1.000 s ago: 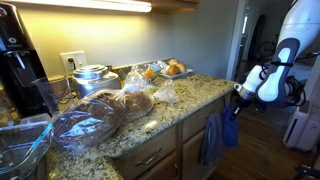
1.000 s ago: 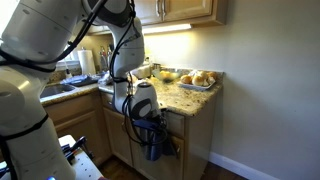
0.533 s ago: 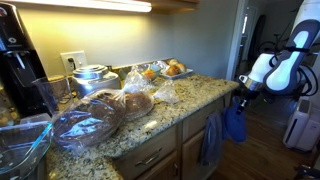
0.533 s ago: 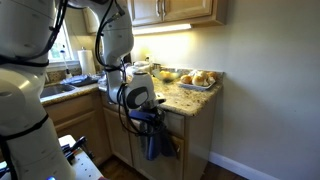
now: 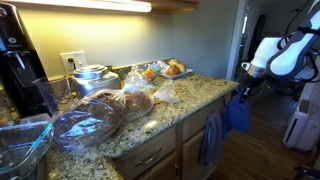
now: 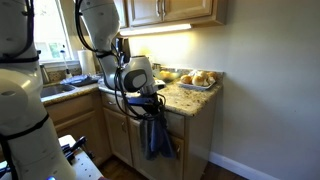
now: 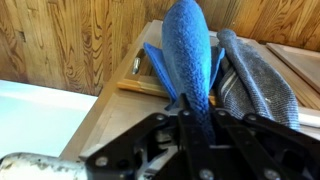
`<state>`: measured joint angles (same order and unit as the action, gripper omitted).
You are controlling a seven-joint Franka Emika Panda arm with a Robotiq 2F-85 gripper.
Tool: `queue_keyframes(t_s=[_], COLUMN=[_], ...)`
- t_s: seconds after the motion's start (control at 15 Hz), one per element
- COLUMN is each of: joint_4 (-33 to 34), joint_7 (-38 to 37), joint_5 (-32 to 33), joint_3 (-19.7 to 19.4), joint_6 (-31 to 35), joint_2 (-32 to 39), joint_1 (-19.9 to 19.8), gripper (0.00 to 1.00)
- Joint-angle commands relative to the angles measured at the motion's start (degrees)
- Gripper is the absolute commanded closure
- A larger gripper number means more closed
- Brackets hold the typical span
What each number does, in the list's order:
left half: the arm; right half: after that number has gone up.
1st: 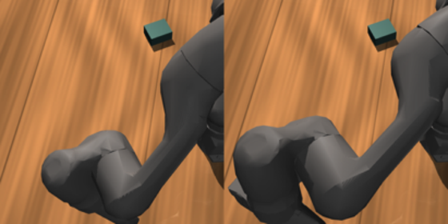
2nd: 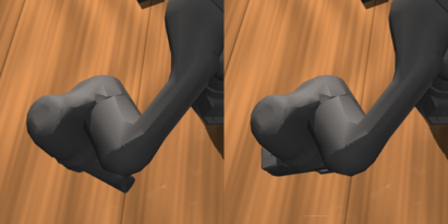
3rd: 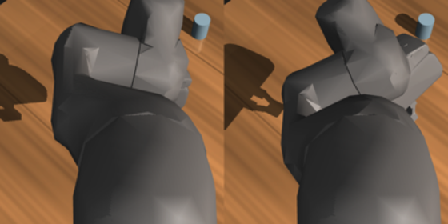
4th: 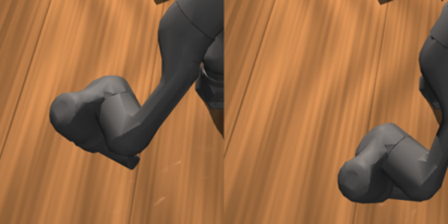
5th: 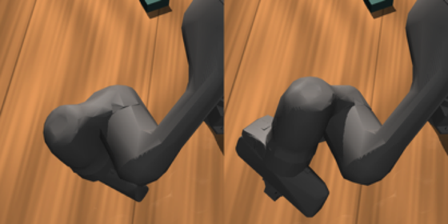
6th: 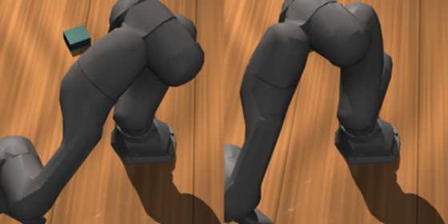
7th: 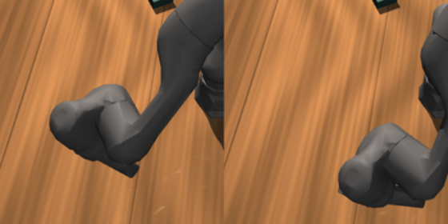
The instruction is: Unhang one blue cloth from the hook on the bottom right drawer and place it on the countertop
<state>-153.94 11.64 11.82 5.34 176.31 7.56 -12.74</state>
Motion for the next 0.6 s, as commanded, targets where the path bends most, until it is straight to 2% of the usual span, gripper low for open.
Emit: queue_keyframes(t_s=[0.0,0.53], joint_4=[-0.5,8.2], joint_7=[-0.1,-0.9], joint_5=[-0.6,4.3], joint_3=[-3.6,-6.8], joint_6=[-6.4,-10.7], joint_2=[-7.6,-9.0], joint_1=[4.1,5.8], gripper=[0.91,0.91])
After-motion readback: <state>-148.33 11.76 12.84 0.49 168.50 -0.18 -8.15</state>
